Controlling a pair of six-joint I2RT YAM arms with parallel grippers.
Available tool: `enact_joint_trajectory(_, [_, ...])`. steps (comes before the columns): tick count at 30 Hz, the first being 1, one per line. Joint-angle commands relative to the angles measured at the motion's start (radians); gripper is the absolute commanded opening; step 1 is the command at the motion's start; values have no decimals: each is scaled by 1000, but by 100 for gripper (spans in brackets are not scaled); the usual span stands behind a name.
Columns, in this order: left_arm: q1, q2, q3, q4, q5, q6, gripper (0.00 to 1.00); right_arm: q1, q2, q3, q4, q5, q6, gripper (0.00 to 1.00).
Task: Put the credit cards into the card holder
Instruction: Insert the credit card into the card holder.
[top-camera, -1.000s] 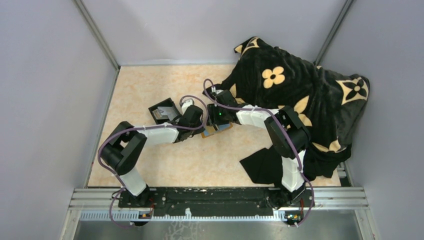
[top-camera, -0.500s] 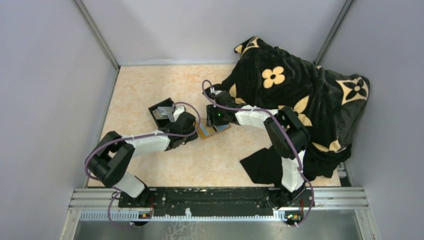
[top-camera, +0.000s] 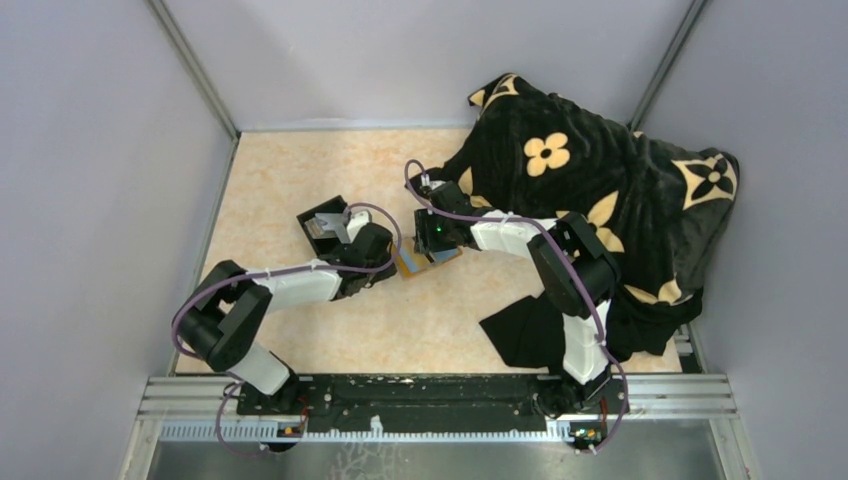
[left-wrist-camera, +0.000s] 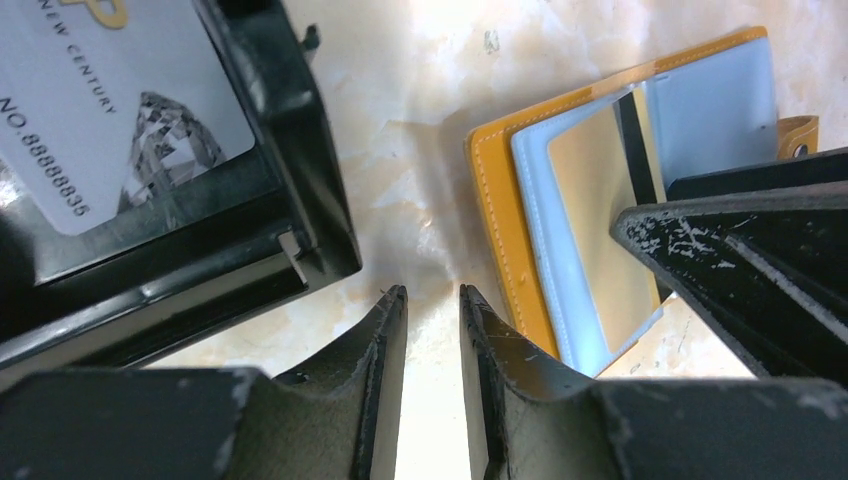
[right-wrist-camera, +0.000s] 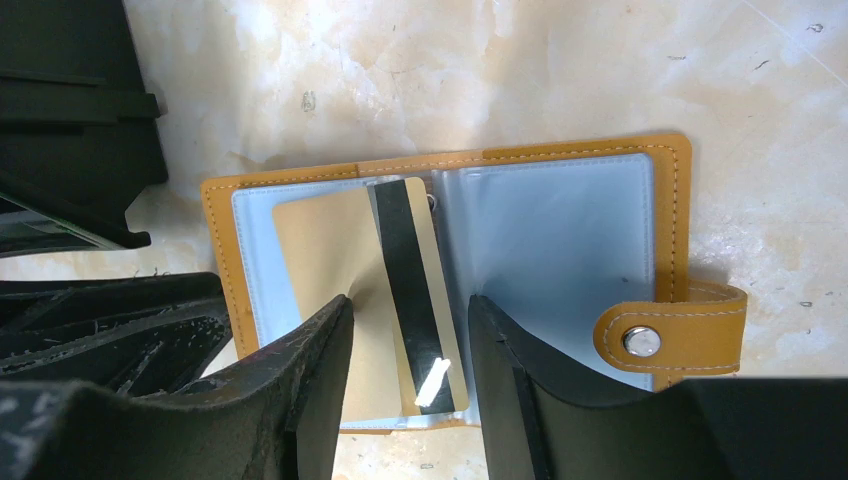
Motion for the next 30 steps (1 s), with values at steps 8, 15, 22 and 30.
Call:
enact_joint_trajectory(8, [3,117,18,-100,31,10,32,18,5,-5,-19,3,-29,50])
enact_joint_trajectory(15, [3,133,20,-91,48,11,31,42,-1,3,-22,-3,-14,51])
enact_joint_trajectory(22, [3,144,17,-84,59,16,30,60,1,8,-10,-23,14,51])
enact_joint_trajectory(30, [3,154,15,-75,68,21,29,63,-10,0,6,-48,36,51])
